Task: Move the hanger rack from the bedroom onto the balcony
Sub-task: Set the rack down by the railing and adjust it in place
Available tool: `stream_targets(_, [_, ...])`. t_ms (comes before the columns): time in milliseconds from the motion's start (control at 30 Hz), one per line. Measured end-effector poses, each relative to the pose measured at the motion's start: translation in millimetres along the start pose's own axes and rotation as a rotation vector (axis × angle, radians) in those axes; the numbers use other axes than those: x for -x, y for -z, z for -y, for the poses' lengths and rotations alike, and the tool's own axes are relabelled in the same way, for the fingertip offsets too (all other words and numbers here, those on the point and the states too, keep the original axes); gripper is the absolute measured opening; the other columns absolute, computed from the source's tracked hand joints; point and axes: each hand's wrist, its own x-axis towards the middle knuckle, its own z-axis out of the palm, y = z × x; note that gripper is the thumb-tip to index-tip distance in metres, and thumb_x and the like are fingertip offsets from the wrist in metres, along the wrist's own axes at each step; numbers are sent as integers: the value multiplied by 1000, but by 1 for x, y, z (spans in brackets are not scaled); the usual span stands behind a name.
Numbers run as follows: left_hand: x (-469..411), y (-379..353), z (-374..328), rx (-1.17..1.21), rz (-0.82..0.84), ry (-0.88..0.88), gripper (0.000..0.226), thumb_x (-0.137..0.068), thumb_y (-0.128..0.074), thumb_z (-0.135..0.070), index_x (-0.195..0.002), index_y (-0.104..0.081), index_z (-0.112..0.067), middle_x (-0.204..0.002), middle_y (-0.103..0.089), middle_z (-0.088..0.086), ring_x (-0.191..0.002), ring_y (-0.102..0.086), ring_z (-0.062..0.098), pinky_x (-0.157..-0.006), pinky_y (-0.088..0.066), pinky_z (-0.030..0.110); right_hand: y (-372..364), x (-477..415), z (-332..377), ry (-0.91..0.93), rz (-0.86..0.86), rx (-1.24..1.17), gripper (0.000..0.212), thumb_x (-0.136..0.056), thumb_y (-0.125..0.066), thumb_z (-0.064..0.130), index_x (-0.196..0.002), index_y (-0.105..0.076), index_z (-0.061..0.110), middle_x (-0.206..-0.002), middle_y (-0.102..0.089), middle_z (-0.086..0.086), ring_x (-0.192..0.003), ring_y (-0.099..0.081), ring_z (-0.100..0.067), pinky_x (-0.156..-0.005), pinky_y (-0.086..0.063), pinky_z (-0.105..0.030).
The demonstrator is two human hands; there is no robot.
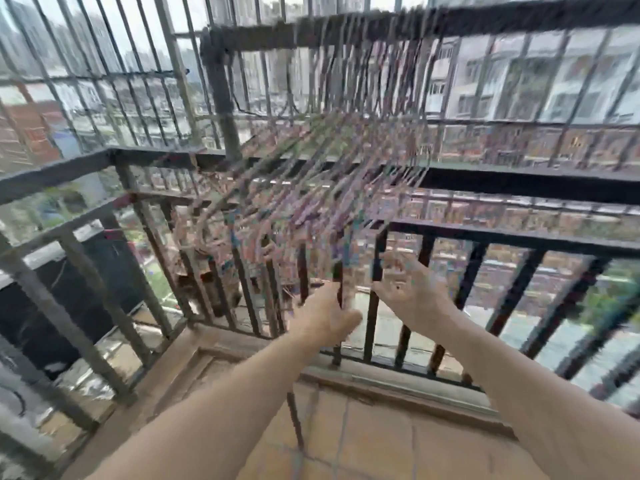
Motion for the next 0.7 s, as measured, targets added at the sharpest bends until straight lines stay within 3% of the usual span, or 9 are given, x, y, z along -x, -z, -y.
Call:
stream_targets(67, [26,-29,-39,-102,25,-107,58,-78,-60,-45,-131,-51,-22,-127,-61,4,-118,-54,26,-103,-40,45,42,31,-5,60,-44,90,44,-87,-66,22,-127,-51,23,-111,-59,6,-94,-59,-10,-75,-46,-17])
stream_targets(167, [58,-57,-107,-195,61,-268,57,-87,-57,-43,-139,-45,-25,-137,-54,3,-123,-49,23,-104,-40,42,109,74,-14,76,-127,169,45,-86,-66,26,-128,-50,22,-117,-62,4,-99,-59,-11,-84,-48,-24])
stream_targets(233, [71,-65,-155,-232,27,-378,43,-90,-55,-41,-132,-52,-29,-129,-60,2,-113,-56,21,-97,-47,40,151,87,-12,107,-201,214,45,-86,-65,28,-128,-51,19,-117,-62,4,-104,-59,-11,-80,-46,-15])
stream_targets(300, [83,-62,-201,-223,-42,-471,35,-91,-53,-40,-125,-57,-32,-121,-64,1,-105,-61,20,-90,-53,40,191,96,0,173,-322,273,43,-87,-66,31,-126,-53,19,-115,-62,5,-101,-55,-7,-73,-36,-7])
stream_targets(433, [100,-34,-282,-189,-221,-716,22,-88,-54,-31,-106,-65,-25,-103,-70,0,-92,-65,20,-79,-56,38,259,106,36,301,-499,365,41,-90,-61,36,-126,-54,17,-117,-60,6,-105,-55,-8,-83,-40,-20])
stream_targets(567, [105,0,-340,-257,-355,-998,22,-93,-53,-18,-110,-67,-21,-100,-72,-5,-79,-68,10,-65,-60,27,316,113,67,454,-681,504,30,-90,-59,21,-118,-59,11,-109,-66,0,-93,-57,-7,-80,-49,-23])
stream_targets(633, [100,14,-362,-251,-459,-1092,23,-93,-53,-14,-110,-67,-21,-99,-72,-5,-77,-67,7,-68,-59,23,343,110,75,468,-765,598,28,-91,-57,18,-117,-61,10,-111,-66,-2,-94,-57,-9,-79,-46,-22])
stream_targets(700, [92,22,-379,-283,-595,-1136,25,-92,-56,-13,-113,-66,-23,-101,-69,-4,-84,-63,9,-77,-55,26,368,102,78,438,-793,665,30,-91,-55,20,-118,-60,11,-115,-66,-4,-99,-60,-15,-84,-48,-31])
